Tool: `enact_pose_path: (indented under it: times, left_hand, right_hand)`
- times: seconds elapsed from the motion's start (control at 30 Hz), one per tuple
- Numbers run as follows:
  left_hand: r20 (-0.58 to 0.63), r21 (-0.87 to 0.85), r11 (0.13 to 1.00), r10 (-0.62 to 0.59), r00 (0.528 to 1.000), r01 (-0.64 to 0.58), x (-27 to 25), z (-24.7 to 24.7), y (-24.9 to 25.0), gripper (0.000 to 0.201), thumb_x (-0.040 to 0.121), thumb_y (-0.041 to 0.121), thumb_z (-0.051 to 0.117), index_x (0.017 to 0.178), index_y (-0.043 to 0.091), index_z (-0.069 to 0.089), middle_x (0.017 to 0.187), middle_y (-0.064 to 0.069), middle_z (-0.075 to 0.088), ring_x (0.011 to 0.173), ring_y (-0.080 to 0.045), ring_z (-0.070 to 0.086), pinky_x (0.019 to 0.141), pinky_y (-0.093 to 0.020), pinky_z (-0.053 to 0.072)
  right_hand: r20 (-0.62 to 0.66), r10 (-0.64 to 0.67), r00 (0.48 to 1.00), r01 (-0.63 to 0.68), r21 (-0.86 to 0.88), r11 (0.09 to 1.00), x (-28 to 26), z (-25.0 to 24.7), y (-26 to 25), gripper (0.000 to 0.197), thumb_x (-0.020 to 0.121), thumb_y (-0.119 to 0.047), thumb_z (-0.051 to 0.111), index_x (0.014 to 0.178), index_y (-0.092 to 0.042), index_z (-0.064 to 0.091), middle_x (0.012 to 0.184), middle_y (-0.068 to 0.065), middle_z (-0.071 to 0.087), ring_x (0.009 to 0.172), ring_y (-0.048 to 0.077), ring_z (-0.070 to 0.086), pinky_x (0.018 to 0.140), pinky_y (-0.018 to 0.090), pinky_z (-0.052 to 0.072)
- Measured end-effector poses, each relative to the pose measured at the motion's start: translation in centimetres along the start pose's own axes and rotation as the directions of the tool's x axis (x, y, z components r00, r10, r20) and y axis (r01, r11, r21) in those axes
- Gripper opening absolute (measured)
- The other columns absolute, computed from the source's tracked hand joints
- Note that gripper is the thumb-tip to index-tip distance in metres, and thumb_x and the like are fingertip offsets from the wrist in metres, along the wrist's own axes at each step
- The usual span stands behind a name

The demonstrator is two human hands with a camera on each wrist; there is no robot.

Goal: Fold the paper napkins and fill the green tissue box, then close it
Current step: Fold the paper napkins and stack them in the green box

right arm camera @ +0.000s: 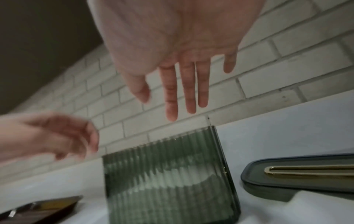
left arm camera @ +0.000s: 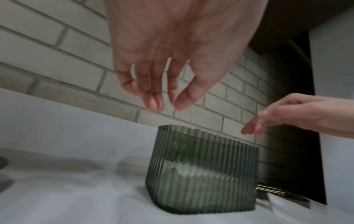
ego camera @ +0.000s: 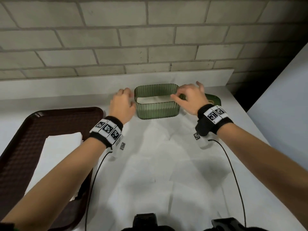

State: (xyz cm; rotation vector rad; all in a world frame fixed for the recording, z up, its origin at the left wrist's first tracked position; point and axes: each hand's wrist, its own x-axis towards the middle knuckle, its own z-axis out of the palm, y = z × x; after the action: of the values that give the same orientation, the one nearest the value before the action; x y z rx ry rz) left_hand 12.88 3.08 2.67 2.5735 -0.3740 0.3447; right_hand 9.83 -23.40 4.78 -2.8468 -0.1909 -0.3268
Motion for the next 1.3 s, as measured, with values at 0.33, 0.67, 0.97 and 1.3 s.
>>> enact_pose_path:
  times: [0.33, 0.67, 0.97, 1.3]
  left_hand:
    - [0.510, 0.259, 0.937, -0.338, 0.791, 0.233, -7.6, 2.2, 0.9, 0.078, 0.083, 0.049, 0.066, 0.136, 0.003, 0.030, 0.129, -0.021, 0.041, 0.121, -0.040, 0.042, 0.096, -0.043, 0.042]
    - [0.534, 0.259, 0.939, -0.335, 0.776, 0.227, -7.6, 2.7, 1.5, 0.088, 0.074, 0.033, 0.079, 0.137, 0.008, 0.023, 0.126, -0.020, 0.040, 0.114, -0.039, 0.048, 0.085, -0.040, 0.047]
    - [0.547, 0.164, 0.916, -0.394, 0.739, 0.367, -6.7, 2.4, 2.0, 0.097, 0.063, 0.022, 0.089, 0.134, 0.004, 0.026, 0.130, -0.022, 0.044, 0.117, -0.038, 0.052, 0.093, -0.042, 0.050]
    - [0.473, -0.125, 0.885, -0.344, 0.811, 0.448, -7.1, 2.6, 1.4, 0.095, 0.058, -0.002, 0.086, 0.129, 0.012, 0.024, 0.107, -0.014, 0.049, 0.090, -0.028, 0.053, 0.072, -0.034, 0.047]
  right_hand:
    - [0.445, 0.146, 0.884, -0.151, -0.024, 0.988, -9.5, 1.5, 0.8, 0.029, 0.080, -0.018, 0.069, 0.107, -0.028, 0.065, 0.120, -0.002, 0.057, 0.112, 0.022, 0.056, 0.094, 0.036, 0.048]
    - [0.571, 0.162, 0.805, -0.074, -0.175, 0.982, -10.6, 3.4, 1.9, 0.085, 0.068, -0.008, 0.076, 0.140, -0.031, 0.038, 0.135, -0.003, 0.045, 0.122, 0.024, 0.047, 0.098, 0.037, 0.035]
    - [0.567, 0.163, 0.807, 0.038, -0.325, 0.945, -9.2, 3.0, 1.6, 0.076, 0.061, -0.029, 0.087, 0.127, -0.025, 0.048, 0.122, -0.001, 0.052, 0.114, 0.022, 0.045, 0.096, 0.037, 0.033]
    - [0.501, 0.139, 0.854, 0.042, -0.332, 0.942, -9.9, 2.5, 2.0, 0.074, 0.066, -0.042, 0.082, 0.131, -0.022, 0.054, 0.124, 0.001, 0.057, 0.117, 0.024, 0.048, 0.102, 0.034, 0.036]
